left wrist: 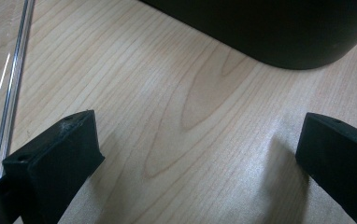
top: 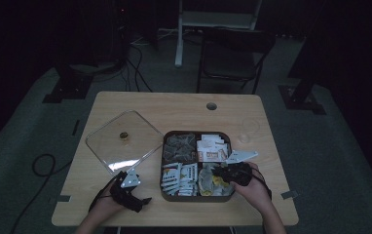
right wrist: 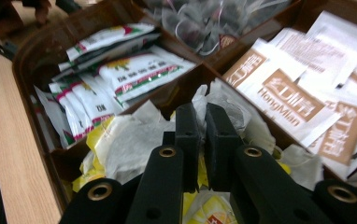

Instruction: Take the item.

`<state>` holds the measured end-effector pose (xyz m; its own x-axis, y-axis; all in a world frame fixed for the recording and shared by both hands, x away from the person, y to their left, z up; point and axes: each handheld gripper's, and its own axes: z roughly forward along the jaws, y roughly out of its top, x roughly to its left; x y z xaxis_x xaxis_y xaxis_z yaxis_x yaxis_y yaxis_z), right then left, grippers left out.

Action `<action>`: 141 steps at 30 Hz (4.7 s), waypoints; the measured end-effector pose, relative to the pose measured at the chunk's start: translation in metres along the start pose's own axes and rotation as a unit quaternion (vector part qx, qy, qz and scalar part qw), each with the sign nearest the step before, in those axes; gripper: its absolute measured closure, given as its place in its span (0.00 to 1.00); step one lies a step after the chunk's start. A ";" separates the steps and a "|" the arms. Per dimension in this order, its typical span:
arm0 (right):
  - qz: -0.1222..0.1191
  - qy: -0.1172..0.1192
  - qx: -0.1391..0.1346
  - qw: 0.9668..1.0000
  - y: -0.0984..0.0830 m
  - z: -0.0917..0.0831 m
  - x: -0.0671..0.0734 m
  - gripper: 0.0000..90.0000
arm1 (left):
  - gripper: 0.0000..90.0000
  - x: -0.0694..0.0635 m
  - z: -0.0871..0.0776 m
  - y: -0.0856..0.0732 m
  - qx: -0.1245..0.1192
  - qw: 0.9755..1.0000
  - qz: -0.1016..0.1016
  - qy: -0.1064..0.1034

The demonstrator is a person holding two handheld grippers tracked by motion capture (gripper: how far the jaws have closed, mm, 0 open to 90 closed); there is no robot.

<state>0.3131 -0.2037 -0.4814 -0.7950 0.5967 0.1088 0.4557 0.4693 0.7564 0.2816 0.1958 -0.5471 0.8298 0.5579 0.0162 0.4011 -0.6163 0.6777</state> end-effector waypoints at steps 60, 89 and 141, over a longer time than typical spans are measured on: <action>-0.005 0.004 -0.135 0.991 0.046 -0.060 0.007 0.95 | 0.00 0.000 0.000 0.000 -0.001 1.000 -0.001 0.000; -0.001 -0.050 -0.177 0.983 0.075 -0.084 -0.031 0.95 | 0.00 0.000 0.000 0.000 -0.001 1.000 -0.001 0.000; 0.143 -0.171 -0.155 0.962 0.039 -0.070 -0.158 0.95 | 0.00 0.000 0.000 0.000 0.000 1.000 0.000 0.000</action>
<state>0.4284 -0.3255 -0.4242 -0.4519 0.8772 0.1621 0.4522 0.0686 0.8893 0.2816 0.1958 -0.5471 0.8295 0.5583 0.0157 0.4018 -0.6159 0.6777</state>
